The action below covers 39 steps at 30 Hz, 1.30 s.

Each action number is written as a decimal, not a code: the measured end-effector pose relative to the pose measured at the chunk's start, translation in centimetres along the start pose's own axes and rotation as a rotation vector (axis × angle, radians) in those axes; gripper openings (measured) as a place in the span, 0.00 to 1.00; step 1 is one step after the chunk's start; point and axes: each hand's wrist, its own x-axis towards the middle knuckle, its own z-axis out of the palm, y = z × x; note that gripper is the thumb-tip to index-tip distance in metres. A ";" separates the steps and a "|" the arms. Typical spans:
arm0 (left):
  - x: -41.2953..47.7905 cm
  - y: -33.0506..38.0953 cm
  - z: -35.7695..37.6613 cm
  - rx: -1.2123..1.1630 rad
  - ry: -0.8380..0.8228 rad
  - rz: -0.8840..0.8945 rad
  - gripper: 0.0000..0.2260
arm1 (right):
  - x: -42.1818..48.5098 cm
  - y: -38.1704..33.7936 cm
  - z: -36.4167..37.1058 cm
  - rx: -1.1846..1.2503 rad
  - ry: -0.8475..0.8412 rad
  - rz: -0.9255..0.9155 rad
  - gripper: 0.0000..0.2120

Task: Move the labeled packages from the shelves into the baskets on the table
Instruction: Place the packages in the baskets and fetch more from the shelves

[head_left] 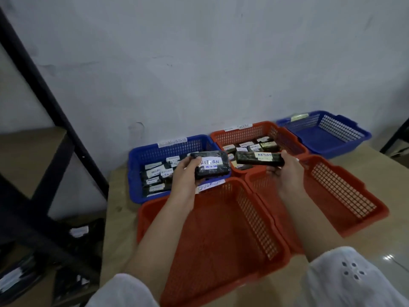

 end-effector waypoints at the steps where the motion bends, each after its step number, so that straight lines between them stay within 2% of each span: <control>1: 1.0 -0.5 1.5 -0.011 0.026 0.003 0.04 | 2.2 -0.3 -0.2 -0.006 -0.018 0.016 0.08; 8: 5.7 -5.3 9.7 -0.104 0.215 -0.016 0.04 | 16.3 -1.5 -2.2 -0.247 -0.165 0.141 0.07; 13: 7.1 -7.7 12.9 -0.133 0.352 -0.037 0.04 | 22.8 -0.6 -3.1 -0.476 -0.367 0.279 0.05; 18: 8.7 -8.5 14.1 -0.158 0.428 -0.038 0.04 | 25.9 1.2 -1.7 -0.702 -0.566 0.423 0.03; 22: 10.1 -8.7 14.2 -0.172 0.457 -0.030 0.05 | 26.8 3.2 0.2 -0.880 -0.650 0.488 0.02; 26: 11.2 -9.3 14.2 -0.170 0.474 -0.020 0.11 | 27.7 4.7 1.1 -1.011 -0.715 0.557 0.10; 30: 12.4 -9.9 14.1 -0.179 0.470 -0.045 0.13 | 28.3 5.4 1.1 -1.044 -0.774 0.645 0.11; 32: 12.9 -10.1 13.9 -0.190 0.470 -0.058 0.13 | 28.6 5.6 1.0 -1.142 -0.834 0.585 0.08; 35: 13.6 -10.5 13.7 -0.177 0.469 -0.078 0.14 | 28.8 6.0 0.8 -1.440 -0.924 0.391 0.10; 39: 14.1 -10.9 13.6 -0.142 0.448 -0.088 0.11 | 29.2 6.8 1.1 -1.580 -0.931 0.327 0.10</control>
